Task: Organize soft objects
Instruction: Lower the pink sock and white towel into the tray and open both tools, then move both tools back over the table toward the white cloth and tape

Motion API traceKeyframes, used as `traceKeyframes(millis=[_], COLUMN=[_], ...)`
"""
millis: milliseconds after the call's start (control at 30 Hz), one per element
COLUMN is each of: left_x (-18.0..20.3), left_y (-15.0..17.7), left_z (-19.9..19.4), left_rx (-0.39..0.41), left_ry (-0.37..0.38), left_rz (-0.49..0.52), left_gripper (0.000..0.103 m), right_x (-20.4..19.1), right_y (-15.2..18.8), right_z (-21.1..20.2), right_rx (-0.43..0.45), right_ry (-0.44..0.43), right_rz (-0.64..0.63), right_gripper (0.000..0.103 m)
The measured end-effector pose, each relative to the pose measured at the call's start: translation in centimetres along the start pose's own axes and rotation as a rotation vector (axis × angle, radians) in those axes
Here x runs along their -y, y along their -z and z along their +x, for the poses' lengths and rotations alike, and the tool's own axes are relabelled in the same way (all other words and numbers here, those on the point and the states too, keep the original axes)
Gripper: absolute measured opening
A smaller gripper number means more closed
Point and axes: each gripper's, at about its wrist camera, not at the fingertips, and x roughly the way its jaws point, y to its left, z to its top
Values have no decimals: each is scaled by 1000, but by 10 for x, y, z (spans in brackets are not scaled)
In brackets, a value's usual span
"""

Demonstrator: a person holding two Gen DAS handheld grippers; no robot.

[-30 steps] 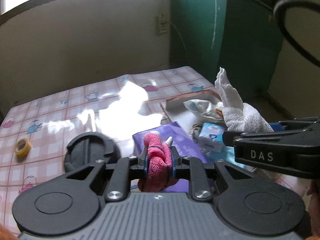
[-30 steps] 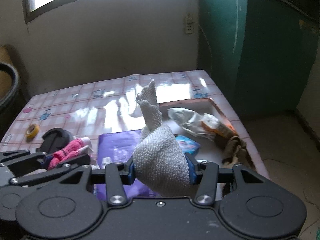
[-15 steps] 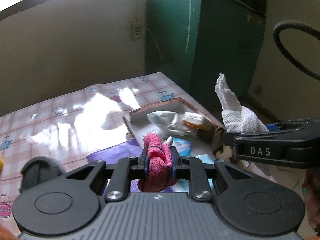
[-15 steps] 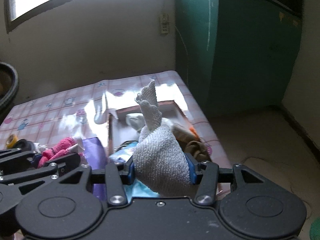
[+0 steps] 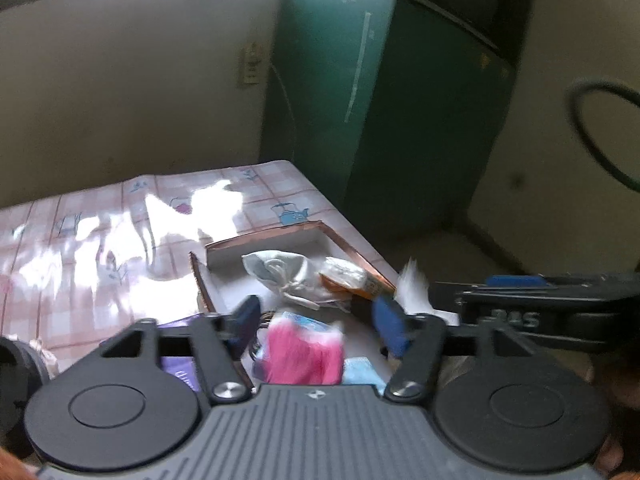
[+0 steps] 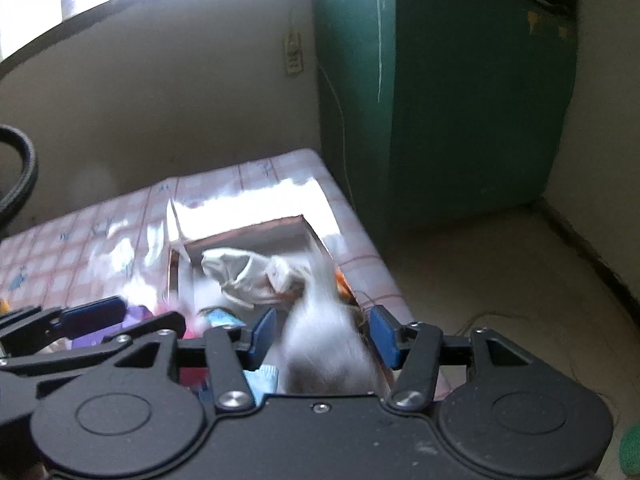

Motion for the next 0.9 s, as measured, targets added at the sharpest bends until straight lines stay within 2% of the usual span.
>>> traceKeyframes(millis=[67,267,500,600,700,900], left_x=[-4,-13,-45,-70,-105,-202], left_y=[-2,-7,-12,-9,-4,10], left_z=[-3,-24,-68,-88,-106,-120], left_rx=[4,33,68,81,92,47], left_ry=[-4,-41,-147,-199,-284,-455], left_rz=[-17,-17,-51,-70,-108,-232], left_gripper=[72,75,78,79,79,80], right_x=[1,-12,-54,-74,-97,-135], right_y=[-2,-5,-5,-3,0,2], right_z=[-2,-17,-33,-36,-40,-40], right_rx=[9,40,73,74,72,67], right_ry=[-15,-32,-110,-159,-208,-273], right_rz=[-4,-32,-59,-73,-102,-152], right_gripper=[76,76,76,77,77,77])
